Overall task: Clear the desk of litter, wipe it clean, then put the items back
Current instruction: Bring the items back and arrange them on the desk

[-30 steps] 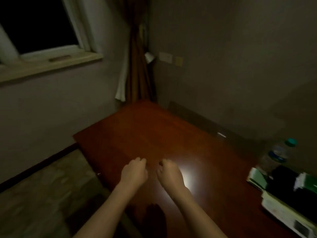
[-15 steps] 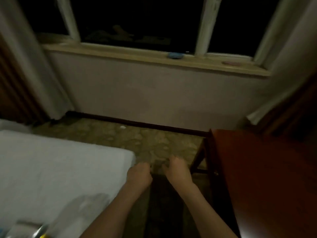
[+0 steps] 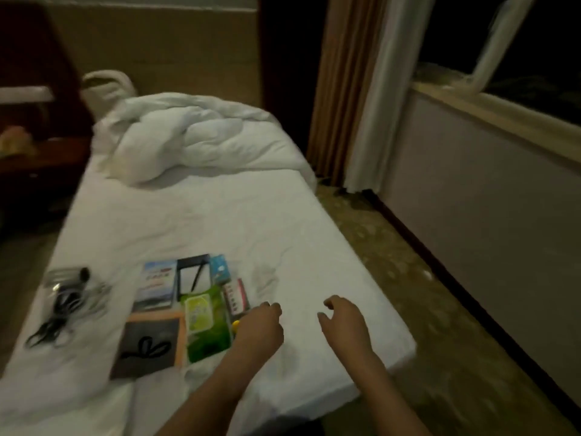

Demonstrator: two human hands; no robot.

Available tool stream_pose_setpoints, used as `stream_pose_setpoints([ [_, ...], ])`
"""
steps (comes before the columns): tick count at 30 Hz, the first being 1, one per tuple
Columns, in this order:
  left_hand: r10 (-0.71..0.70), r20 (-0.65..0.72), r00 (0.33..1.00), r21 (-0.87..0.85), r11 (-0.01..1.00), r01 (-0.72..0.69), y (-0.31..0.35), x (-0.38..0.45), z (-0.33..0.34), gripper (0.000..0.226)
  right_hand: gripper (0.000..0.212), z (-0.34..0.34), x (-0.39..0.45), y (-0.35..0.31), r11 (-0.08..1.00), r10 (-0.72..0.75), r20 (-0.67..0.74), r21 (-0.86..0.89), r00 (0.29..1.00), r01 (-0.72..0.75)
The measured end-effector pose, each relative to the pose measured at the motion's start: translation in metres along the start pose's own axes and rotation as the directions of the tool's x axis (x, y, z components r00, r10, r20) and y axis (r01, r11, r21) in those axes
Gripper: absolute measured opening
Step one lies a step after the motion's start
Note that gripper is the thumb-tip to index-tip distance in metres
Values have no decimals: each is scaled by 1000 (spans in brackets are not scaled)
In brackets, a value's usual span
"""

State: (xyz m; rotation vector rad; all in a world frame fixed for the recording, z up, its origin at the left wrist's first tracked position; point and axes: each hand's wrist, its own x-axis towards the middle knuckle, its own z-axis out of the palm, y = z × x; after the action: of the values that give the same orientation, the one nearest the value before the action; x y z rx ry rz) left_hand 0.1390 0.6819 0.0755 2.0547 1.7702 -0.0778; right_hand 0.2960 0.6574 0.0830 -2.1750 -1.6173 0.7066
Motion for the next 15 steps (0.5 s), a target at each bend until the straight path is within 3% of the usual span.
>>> stream_pose_setpoints([
  [4,-249,4,969,-124,961,247,-50,-17,1,27,35,35,26,-47,985,-163,175,-20,971,169],
  [7,-371,6,928,-187,912,366,-85,-21,4,29,31,60,37,-82,968,-250,228,20,941,252],
  [15,-436,123,892,-216,865,453,-160,22,8,28,31,113,72,-125,963,-227,381,-49,896,265],
])
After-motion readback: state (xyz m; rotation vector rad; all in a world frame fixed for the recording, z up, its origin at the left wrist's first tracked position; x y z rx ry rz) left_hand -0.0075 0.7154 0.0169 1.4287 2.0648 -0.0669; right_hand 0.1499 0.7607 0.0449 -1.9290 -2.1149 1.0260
